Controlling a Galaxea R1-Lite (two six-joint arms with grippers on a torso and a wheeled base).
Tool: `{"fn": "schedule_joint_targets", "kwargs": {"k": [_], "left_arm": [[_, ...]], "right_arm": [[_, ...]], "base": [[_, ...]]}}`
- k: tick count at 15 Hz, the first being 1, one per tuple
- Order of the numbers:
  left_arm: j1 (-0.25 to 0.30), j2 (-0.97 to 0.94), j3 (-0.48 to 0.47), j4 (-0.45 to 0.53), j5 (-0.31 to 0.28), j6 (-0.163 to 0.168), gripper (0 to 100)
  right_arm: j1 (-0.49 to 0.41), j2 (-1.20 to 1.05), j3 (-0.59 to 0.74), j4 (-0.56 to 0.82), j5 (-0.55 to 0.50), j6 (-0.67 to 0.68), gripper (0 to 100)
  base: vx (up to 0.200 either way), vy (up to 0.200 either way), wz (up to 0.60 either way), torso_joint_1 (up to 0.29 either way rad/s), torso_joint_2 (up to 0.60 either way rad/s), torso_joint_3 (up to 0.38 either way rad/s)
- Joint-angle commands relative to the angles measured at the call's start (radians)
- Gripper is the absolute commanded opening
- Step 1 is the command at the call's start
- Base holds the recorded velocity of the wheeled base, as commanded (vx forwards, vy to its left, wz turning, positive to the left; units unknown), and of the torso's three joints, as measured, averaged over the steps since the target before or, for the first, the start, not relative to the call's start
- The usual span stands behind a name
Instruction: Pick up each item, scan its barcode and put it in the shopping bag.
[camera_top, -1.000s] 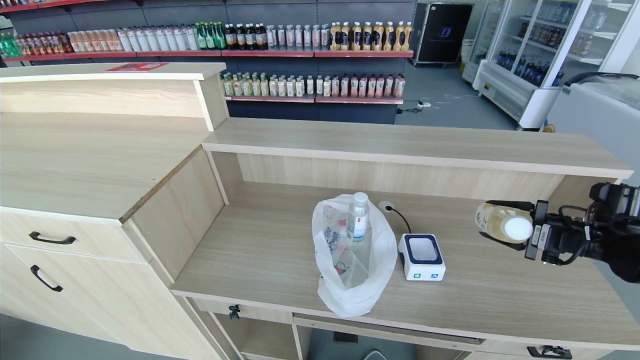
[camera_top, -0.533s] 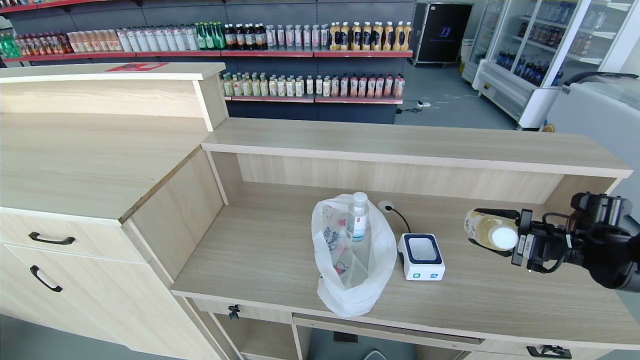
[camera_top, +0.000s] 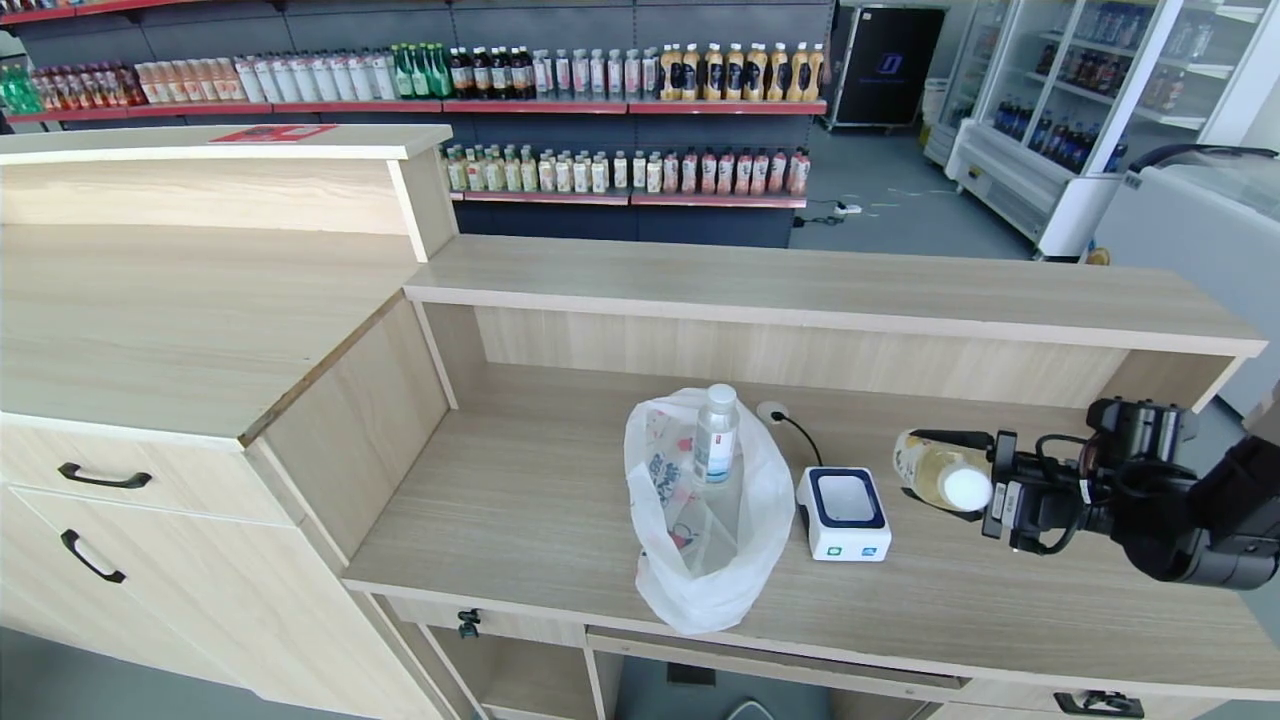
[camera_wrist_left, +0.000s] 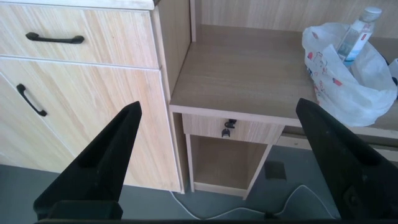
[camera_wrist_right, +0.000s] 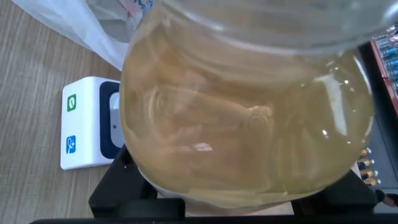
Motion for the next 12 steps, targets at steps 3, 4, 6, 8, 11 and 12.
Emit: {"fn": "schedule_joint_targets", "kwargs": {"k": [3, 4, 6, 8, 11, 12], "left_arm": [[0.0, 0.0, 0.0, 0.0, 0.0, 0.001, 100], [0.0, 0.0, 0.0, 0.0, 0.0, 0.001, 100], [0.0, 0.0, 0.0, 0.0, 0.0, 0.001, 100], [0.0, 0.0, 0.0, 0.0, 0.0, 0.001, 100], [0.0, 0.0, 0.0, 0.0, 0.0, 0.001, 100], [0.0, 0.0, 0.0, 0.0, 0.0, 0.001, 100]], "right_arm": [[0.028, 0.028, -0.032, 0.0, 0.0, 0.002, 0], [0.029, 0.03, -0.032, 0.0, 0.0, 0.001, 0], [0.035, 0.034, -0.034, 0.0, 0.0, 0.001, 0], [0.039, 0.042, -0.037, -0.003, 0.0, 0.001, 0], [0.04, 0.051, -0.038, -0.003, 0.0, 0.001, 0], [0.04, 0.056, -0.043, -0.003, 0.0, 0.001, 0]], "base": [[0.0, 0.0, 0.0, 0.0, 0.0, 0.0], [0.0, 0.0, 0.0, 0.0, 0.0, 0.0], [0.0, 0.0, 0.0, 0.0, 0.0, 0.0], [0.0, 0.0, 0.0, 0.0, 0.0, 0.0], [0.0, 0.0, 0.0, 0.0, 0.0, 0.0], [0.0, 0.0, 0.0, 0.0, 0.0, 0.0]]}}
